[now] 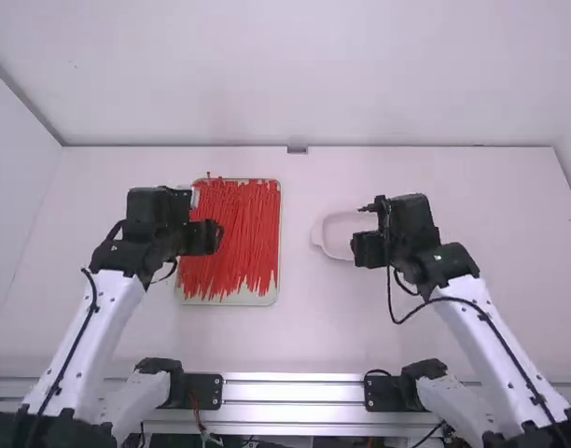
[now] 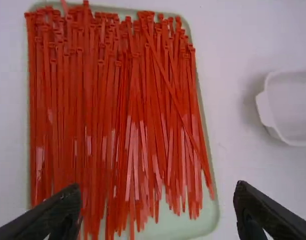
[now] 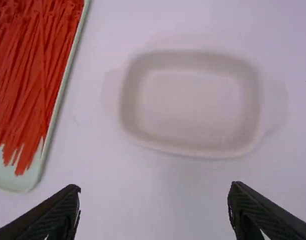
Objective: Fasten the cable tie
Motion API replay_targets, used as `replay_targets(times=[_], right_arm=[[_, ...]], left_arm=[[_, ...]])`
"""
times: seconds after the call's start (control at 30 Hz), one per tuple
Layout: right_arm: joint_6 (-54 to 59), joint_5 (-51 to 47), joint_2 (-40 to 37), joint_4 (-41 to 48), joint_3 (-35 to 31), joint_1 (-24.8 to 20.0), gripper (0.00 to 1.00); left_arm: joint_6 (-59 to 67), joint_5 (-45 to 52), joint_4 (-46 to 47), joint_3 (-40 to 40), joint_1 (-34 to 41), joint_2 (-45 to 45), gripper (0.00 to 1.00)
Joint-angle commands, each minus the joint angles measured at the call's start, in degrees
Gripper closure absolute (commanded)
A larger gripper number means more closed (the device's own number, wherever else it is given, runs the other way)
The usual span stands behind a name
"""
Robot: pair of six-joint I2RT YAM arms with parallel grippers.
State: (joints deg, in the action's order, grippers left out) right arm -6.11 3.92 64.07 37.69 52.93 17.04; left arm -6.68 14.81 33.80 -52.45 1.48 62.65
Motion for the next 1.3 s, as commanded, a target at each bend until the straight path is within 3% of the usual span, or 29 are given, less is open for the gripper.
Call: replay_targets(times=[0.0,0.2,0.53,0.87,1.27], right_arm=[[0.0,0.4,3.0,1.9,4.5,0.1,0.17],[-0.3,1.5,8.9,9.0,9.6,-0.5,0.09],[0.4,2.4,14.2,10.8,14.2,2.2,0.02],[-0.5,3.8,14.6,8.7,14.5,5.1,0.02],[-0.1,5.0,13.8,9.3,14.5,5.0,0.02]], left_arm=[[0.1,0.8,1.5,-3.8,0.7,2.9,0.17],[-0.1,2.3,5.4,-9.5,1.2,9.0,0.09],[0.7,3.4,8.0,-18.1,1.4,14.7,0.02],[0.1,1.1,4.8,-21.9,1.5,17.4,0.01],[1.0,-1.9,7.4,-36.4,1.5,34.2,0.01]])
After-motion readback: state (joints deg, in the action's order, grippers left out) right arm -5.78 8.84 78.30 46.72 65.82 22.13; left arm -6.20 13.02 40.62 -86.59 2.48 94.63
